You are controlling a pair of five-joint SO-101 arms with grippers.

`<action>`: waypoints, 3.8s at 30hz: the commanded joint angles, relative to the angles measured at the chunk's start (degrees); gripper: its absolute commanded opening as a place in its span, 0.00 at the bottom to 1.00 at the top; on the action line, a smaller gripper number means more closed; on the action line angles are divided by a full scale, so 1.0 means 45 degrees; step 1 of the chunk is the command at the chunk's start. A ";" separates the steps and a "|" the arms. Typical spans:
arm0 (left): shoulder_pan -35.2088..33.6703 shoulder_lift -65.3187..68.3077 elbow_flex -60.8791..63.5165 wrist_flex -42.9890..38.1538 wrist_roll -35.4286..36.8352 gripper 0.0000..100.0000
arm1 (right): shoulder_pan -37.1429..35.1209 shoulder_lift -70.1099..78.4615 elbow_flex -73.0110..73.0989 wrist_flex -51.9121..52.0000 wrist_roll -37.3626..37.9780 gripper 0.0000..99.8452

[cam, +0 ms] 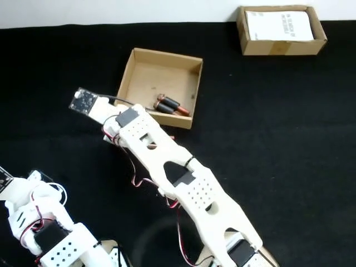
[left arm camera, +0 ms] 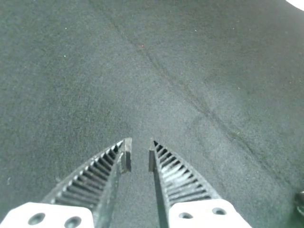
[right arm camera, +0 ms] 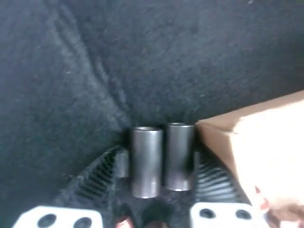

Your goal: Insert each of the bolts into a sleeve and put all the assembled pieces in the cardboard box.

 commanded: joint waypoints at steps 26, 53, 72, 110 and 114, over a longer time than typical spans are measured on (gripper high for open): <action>0.0303 -0.0088 0.0205 -0.0234 0.0020 0.08 | 0.0869 -0.1084 -1.2806 0.9348 0.0078 0.01; 1.0696 0.1827 -0.6808 0.6076 -0.6349 0.08 | 1.2337 -1.4759 -0.2589 0.9993 -0.5919 0.01; 1.2884 1.9565 -1.7944 0.9143 -1.0510 0.08 | 1.9858 -2.9216 1.7807 0.2256 -0.5802 0.01; 1.4759 3.3377 -3.0466 1.1995 -1.7993 0.18 | 2.2613 -3.6269 2.9822 -0.6886 -0.4884 0.01; 1.4779 3.4022 -3.0818 1.1995 -1.7973 0.18 | 2.2379 -3.6269 2.9822 -0.6886 -0.4884 0.01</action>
